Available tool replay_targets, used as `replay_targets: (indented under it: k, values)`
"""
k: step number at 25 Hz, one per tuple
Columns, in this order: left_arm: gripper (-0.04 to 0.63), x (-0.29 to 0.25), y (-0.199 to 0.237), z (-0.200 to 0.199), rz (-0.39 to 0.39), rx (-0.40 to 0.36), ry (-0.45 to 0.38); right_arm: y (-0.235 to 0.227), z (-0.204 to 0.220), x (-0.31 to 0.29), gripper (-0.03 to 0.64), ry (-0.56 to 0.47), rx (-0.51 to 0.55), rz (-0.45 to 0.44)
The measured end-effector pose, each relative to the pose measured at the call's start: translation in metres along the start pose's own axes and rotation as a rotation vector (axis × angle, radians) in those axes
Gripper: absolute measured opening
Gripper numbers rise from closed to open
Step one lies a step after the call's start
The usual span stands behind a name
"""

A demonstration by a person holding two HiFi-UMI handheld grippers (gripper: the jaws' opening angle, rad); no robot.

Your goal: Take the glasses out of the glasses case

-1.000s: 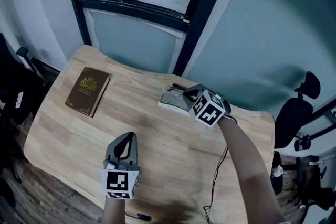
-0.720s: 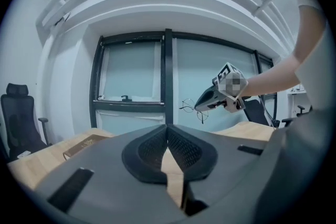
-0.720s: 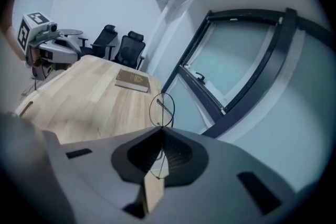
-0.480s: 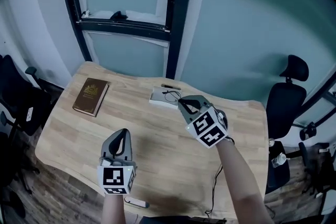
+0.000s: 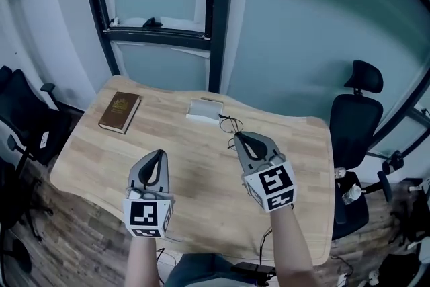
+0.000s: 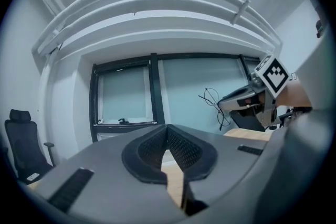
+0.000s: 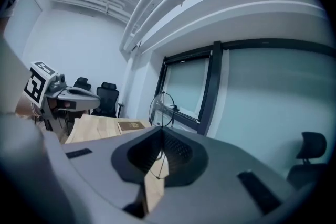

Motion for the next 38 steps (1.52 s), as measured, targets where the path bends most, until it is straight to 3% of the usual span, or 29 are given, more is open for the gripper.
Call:
replay_targets:
  k: [7, 14, 27, 38]
  values:
    - [0.015, 0.024, -0.010, -0.023, 0.007, -0.029, -0.055, 0.009, -0.008, 0.063, 0.015, -0.112, -0.099, 0.091]
    - [0.015, 0.022, -0.006, -0.049, 0.031, -0.065, -0.101, 0.012, -0.019, 0.079, 0.015, -0.163, -0.140, 0.161]
    - [0.015, 0.003, -0.001, -0.065, 0.074, -0.063, -0.154, 0.013, -0.039, 0.097, 0.015, -0.226, -0.079, 0.262]
    - [0.015, 0.000, 0.007, -0.073, 0.078, -0.059, -0.179, 0.004, -0.046, 0.094, 0.015, -0.229, -0.064, 0.288]
Point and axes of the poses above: the fingertips, and each gripper's own axes: x backward along the fingers, y to its left, z out of its underside, the point moved 4 cm from there along x, backward along the fingers, and after that the axes turned 9 degrees about y, right-handed, at the moved point
